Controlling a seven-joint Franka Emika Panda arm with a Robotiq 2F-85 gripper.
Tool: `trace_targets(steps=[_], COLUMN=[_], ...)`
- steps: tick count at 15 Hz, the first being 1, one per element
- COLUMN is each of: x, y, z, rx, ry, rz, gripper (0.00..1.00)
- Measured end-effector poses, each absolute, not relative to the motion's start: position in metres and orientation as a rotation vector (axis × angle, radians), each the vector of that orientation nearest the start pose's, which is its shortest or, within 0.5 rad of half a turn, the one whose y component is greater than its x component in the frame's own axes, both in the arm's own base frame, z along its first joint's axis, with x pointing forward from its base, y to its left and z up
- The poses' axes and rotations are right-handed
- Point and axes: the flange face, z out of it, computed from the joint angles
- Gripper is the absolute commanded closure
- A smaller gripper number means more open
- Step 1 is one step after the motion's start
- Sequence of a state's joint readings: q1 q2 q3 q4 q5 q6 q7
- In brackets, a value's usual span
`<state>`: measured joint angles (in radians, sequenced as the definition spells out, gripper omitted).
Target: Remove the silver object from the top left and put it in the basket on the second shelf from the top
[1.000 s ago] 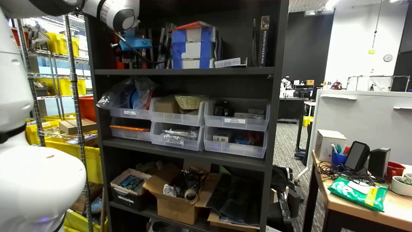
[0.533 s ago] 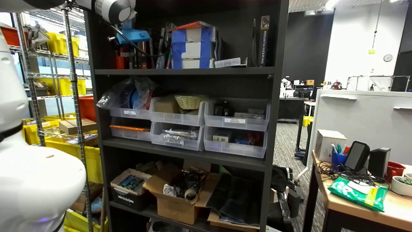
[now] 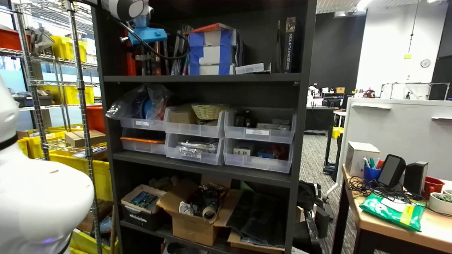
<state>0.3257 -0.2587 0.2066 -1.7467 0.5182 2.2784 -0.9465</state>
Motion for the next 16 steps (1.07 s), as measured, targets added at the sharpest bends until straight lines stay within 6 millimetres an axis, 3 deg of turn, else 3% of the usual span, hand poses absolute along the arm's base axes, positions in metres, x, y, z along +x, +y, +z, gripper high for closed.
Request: trace_targets(steps=[5, 12, 16], x=[0.412, 0.389, 0.376], y=[0.269, 0.239, 0.219], z=[0.755, 0.728, 0.722], rx=[-2.129, -2.278, -2.326], ry=[-1.568, -1.516, -1.452], rz=[-1.177, -1.120, -1.122], gripper=[0.73, 0.73, 0.73])
